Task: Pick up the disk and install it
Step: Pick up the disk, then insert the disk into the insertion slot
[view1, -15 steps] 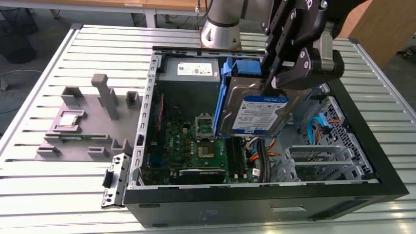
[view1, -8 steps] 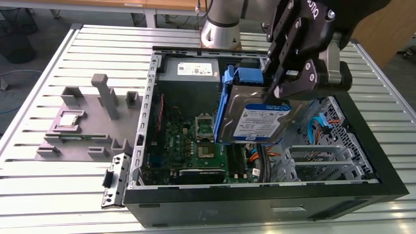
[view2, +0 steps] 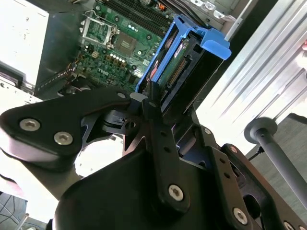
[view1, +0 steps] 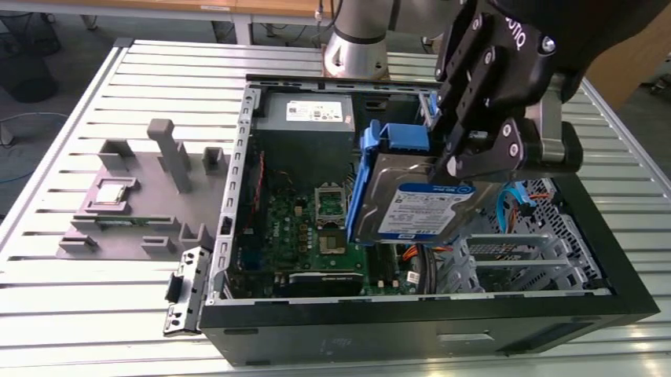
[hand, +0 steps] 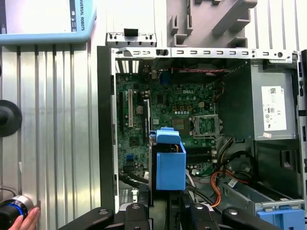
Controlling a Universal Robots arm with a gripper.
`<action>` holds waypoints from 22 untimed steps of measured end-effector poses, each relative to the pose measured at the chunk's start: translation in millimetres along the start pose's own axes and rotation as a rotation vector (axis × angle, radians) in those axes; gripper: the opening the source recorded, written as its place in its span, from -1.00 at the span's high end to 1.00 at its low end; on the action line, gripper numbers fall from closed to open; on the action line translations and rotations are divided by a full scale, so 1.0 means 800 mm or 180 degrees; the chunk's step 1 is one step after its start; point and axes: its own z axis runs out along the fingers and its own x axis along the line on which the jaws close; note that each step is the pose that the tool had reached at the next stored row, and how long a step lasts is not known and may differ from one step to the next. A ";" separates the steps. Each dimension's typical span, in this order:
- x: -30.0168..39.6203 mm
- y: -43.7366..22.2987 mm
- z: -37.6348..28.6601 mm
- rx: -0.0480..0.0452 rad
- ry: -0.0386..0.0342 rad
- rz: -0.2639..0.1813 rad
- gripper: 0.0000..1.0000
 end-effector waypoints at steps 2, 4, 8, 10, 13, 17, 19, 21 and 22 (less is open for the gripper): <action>0.0013 -0.0012 -0.0002 0.0000 0.0000 0.0002 0.30; 0.0014 -0.0059 -0.0004 0.0000 0.0000 0.0002 0.30; 0.0010 -0.0213 -0.0012 -0.0001 0.0000 0.0002 0.30; 0.0007 -0.0310 -0.0015 -0.0001 0.0000 0.0002 0.30; 0.0002 -0.0456 -0.0022 -0.0003 0.0000 0.0002 0.30; -0.0007 -0.0667 -0.0030 -0.0005 0.0000 0.0003 0.30; -0.0011 -0.0761 -0.0033 -0.0005 0.0000 0.0003 0.30; -0.0016 -0.0866 -0.0037 -0.0006 0.0000 0.0003 0.30; -0.0019 -0.0925 -0.0039 -0.0005 0.0000 0.0003 0.30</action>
